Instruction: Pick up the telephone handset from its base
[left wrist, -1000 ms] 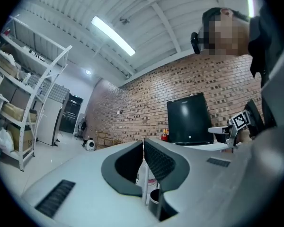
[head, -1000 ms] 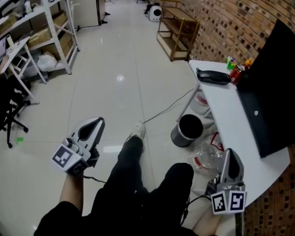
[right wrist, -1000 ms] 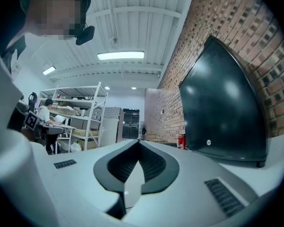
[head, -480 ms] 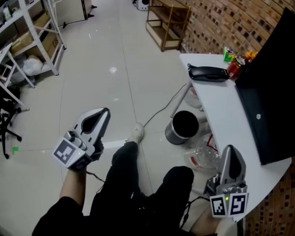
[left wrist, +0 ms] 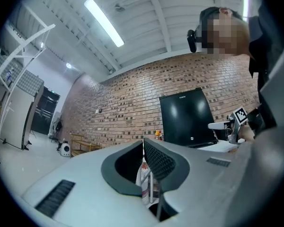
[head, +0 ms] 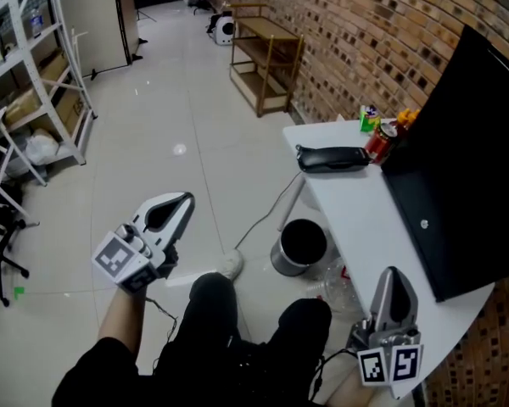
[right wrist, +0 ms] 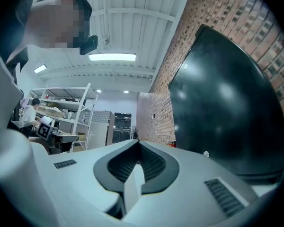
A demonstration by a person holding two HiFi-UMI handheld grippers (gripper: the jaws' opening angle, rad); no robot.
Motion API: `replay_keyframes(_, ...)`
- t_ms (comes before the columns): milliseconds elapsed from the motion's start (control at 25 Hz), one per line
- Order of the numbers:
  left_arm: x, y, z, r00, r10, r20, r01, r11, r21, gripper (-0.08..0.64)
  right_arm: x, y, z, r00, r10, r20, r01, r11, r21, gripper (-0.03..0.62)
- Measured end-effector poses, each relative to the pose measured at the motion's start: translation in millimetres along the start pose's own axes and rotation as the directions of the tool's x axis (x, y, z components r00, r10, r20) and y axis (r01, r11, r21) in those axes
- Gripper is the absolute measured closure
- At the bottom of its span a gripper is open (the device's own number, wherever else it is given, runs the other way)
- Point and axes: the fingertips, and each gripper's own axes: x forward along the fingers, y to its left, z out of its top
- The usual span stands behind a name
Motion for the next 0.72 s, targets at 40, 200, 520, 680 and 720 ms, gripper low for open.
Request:
replay_keyframes(40, 8.0, 0.8, -1.1, 1.000, -0.008, 0.001, 0.008, 1.000, -0.004, 0.552, 1.6, -2.7, -0.2, 1.000, -0.007, 0.002, 0.007, 1.000, -0.005, 0.583)
replay_keyframes(200, 40.8, -5.0, -0.3, 0.999, -0.050, 0.012, 0.050, 0.999, -0.009, 0.552, 1.5, -20.3, 2.7, 0.999, -0.043, 0.010, 0.044, 0.999, -0.009, 0.583)
replay_keyframes(520, 59.2, -12.7, -1.8, 0.991, -0.134, 0.008, 0.134, 0.991, -0.027, 0.552, -26.8, -23.9, 9.5, 0.990, -0.140, 0.028, 0.140, 0.990, -0.018, 0.583)
replay_keyframes(680, 94.1, -16.0, -6.4, 0.985, -0.172, 0.004, 0.172, 0.985, -0.031, 0.552, -26.6, -43.8, 13.5, 0.986, -0.159, 0.049, 0.158, 0.987, 0.027, 0.583)
replay_keyframes(720, 102.8, -18.1, -7.8, 0.983, -0.185, 0.005, 0.185, 0.982, -0.033, 0.552, -27.0, -48.7, 13.2, 0.985, -0.167, 0.048, 0.166, 0.986, 0.030, 0.583)
